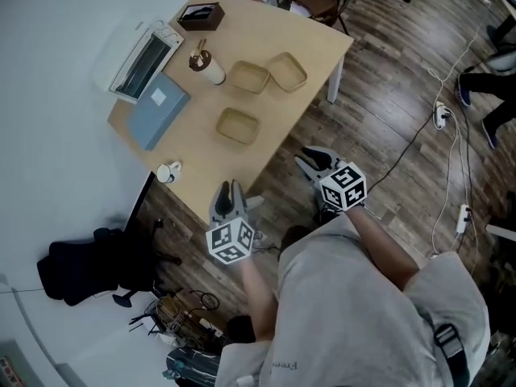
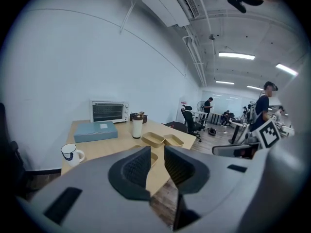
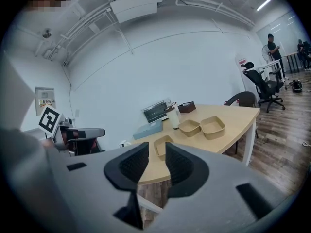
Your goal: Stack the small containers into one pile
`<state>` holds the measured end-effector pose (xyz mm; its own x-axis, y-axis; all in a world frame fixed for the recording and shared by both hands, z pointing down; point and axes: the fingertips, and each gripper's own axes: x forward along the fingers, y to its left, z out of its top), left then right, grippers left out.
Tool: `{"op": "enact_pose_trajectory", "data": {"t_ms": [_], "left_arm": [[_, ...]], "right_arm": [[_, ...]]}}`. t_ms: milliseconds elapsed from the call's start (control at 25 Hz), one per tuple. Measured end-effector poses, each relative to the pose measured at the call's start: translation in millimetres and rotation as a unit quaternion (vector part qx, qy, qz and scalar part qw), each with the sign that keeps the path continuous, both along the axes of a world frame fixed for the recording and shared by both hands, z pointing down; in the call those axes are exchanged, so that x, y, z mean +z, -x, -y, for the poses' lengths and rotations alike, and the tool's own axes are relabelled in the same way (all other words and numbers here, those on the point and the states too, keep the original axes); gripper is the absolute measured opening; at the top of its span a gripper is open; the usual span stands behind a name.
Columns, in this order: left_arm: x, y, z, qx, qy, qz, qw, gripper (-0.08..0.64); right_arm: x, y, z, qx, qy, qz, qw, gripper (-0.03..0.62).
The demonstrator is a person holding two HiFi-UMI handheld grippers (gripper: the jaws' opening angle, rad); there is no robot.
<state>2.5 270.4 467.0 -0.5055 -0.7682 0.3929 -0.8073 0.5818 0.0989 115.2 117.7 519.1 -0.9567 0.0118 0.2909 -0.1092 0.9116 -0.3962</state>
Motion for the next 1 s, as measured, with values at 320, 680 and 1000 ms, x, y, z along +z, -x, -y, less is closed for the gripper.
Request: {"op": "enact_pose_trajectory", "data": {"t_ms": [320, 680, 1000], "left_arm": [[12.0, 7.9, 20.4, -0.006, 0.014, -0.012, 0.9998, 0.081], [23.8, 35.2, 46.5, 0.001, 0.027, -0.025, 0.9993, 0.080], [48.0, 92.2, 75.5, 0.033, 0.027, -0.051, 0.9978, 0.081]], "right_arm": [[16.7, 10.3, 21.0, -0.018, 0.013, -0.016, 1.000, 0.109], [33.6, 26.5, 38.9, -0.021, 0.018, -0.040, 0.999, 0.109], [50.4, 59.9, 33.0, -0.058, -0.008, -0.086, 0.995, 0.109]]}}
